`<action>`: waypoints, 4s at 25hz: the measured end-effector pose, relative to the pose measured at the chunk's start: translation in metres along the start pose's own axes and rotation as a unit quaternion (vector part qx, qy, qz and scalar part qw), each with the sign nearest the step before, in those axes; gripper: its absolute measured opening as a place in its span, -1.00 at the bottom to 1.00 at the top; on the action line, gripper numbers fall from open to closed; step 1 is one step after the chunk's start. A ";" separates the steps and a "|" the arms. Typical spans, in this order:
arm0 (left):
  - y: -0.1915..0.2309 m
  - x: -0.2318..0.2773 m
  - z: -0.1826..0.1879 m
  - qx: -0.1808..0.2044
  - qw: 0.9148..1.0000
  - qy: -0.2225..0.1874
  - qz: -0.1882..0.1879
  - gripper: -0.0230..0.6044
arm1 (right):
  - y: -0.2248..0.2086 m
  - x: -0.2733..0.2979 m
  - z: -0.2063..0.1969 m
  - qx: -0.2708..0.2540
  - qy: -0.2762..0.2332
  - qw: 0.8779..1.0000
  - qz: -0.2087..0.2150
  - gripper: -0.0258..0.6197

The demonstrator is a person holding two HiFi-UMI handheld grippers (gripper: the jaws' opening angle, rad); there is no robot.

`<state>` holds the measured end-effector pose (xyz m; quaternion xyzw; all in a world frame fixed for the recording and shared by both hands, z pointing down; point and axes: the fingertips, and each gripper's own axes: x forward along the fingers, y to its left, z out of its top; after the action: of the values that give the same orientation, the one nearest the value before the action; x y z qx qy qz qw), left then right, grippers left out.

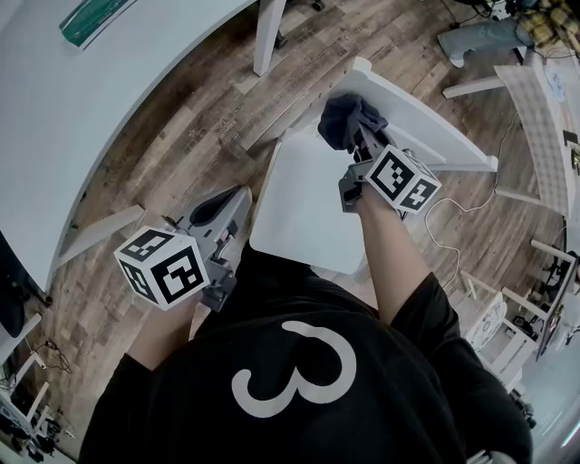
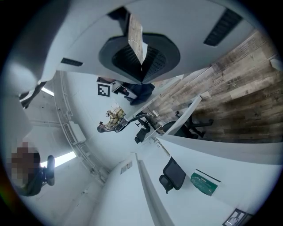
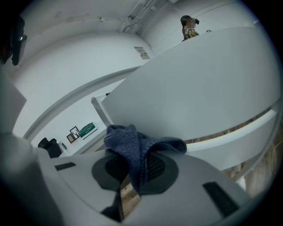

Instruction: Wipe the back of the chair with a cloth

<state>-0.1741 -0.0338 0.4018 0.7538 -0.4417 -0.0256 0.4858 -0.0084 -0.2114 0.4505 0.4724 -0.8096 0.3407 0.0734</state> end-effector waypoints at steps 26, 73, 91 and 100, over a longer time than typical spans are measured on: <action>-0.092 0.084 -0.076 0.035 0.997 0.071 -0.025 -0.88 | -0.150 -0.111 0.021 0.046 -0.044 0.996 -0.059 -0.77; -0.059 0.054 -0.040 0.069 0.993 0.092 -0.001 -0.88 | -0.043 -0.076 -0.033 0.059 -0.019 0.996 0.068 -0.77; -0.023 0.054 -0.006 0.078 0.991 0.112 0.002 -0.88 | 0.000 0.020 -0.061 0.016 0.020 0.999 0.035 -0.77; -0.010 0.051 -0.004 0.076 0.991 0.114 0.009 -0.88 | -0.006 0.041 -0.062 0.015 0.020 1.000 -0.006 -0.77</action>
<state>-0.1350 -0.0646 0.4161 0.7828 -0.3907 0.0981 0.4742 -0.0387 -0.2042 0.5183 0.4711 -0.7998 0.3621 0.0847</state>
